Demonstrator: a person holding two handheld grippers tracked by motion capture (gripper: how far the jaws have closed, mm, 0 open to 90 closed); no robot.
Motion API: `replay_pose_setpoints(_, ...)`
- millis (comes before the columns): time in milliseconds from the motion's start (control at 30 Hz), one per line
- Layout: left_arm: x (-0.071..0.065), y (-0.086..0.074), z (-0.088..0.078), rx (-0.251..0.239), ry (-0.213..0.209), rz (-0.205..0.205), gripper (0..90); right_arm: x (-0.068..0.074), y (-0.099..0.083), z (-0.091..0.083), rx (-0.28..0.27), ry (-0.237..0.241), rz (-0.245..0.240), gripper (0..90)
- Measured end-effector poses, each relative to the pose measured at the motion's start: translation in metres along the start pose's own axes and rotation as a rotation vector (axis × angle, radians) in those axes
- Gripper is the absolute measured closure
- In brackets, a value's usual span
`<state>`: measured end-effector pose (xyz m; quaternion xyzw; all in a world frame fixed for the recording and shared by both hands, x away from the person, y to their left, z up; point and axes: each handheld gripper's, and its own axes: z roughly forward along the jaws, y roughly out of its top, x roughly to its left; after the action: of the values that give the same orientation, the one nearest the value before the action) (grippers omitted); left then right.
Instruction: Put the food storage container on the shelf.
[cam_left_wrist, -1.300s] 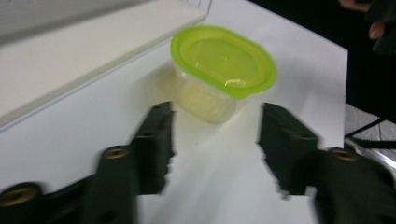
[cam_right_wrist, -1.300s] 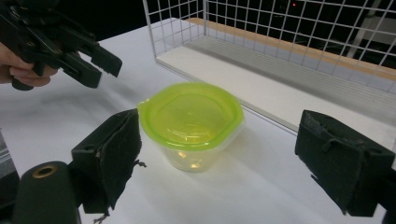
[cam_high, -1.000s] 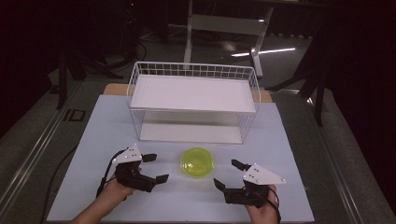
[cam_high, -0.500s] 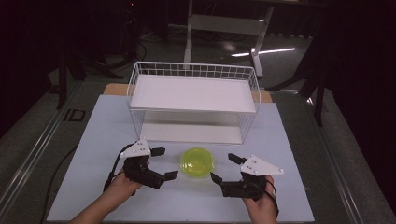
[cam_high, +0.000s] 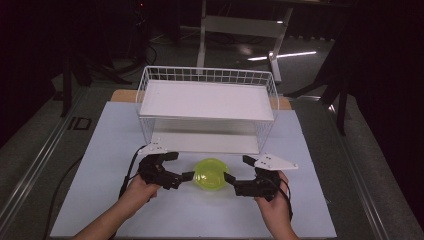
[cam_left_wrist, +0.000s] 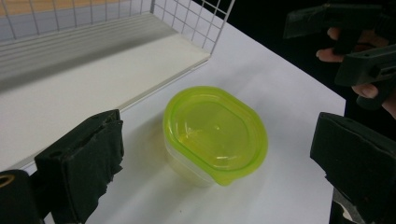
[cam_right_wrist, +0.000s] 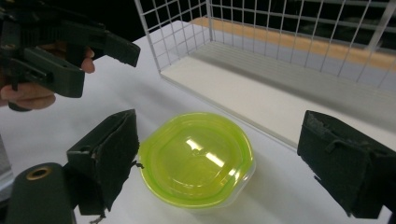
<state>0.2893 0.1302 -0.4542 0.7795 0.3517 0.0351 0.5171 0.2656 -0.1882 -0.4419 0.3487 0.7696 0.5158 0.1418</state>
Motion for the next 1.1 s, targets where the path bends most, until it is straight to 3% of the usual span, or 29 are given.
replay_pose_setpoints(67,0.003,0.003,0.004,-0.001,-0.002,-0.021,3.6,-0.003,0.001,0.005,0.018,-0.025,0.042,12.6)
replay_pose_setpoints(100,0.003,0.003,0.006,0.002,-0.002,-0.027,3.6,-0.006,0.001,0.008,0.022,-0.009,0.069,12.6)
replay_pose_setpoints(167,0.005,0.005,0.012,0.009,0.016,-0.032,3.7,-0.009,0.001,0.011,0.036,-0.021,0.094,13.6)
replay_pose_setpoints(300,0.011,0.004,0.023,0.017,-0.001,-0.089,5.5,-0.016,-0.001,0.019,0.074,-0.022,0.136,15.4)
replay_pose_setpoints(467,0.011,0.000,0.034,0.051,0.036,-0.105,12.4,-0.023,-0.007,0.027,0.122,-0.017,0.202,21.3)
replay_pose_setpoints(667,0.014,-0.009,0.040,0.086,0.040,-0.156,16.3,-0.026,-0.016,0.039,0.174,-0.024,0.236,28.9)
replay_pose_setpoints(733,0.014,-0.011,0.040,0.090,0.043,-0.169,22.6,-0.026,-0.016,0.041,0.182,-0.024,0.235,29.2)
replay_pose_setpoints(800,0.016,-0.017,0.042,0.120,0.064,-0.210,25.5,-0.027,-0.018,0.044,0.195,-0.030,0.236,32.4)
replay_pose_setpoints(1100,0.017,-0.029,0.049,0.157,0.014,-0.260,43.8,-0.030,-0.024,0.047,0.240,-0.018,0.306,45.6)
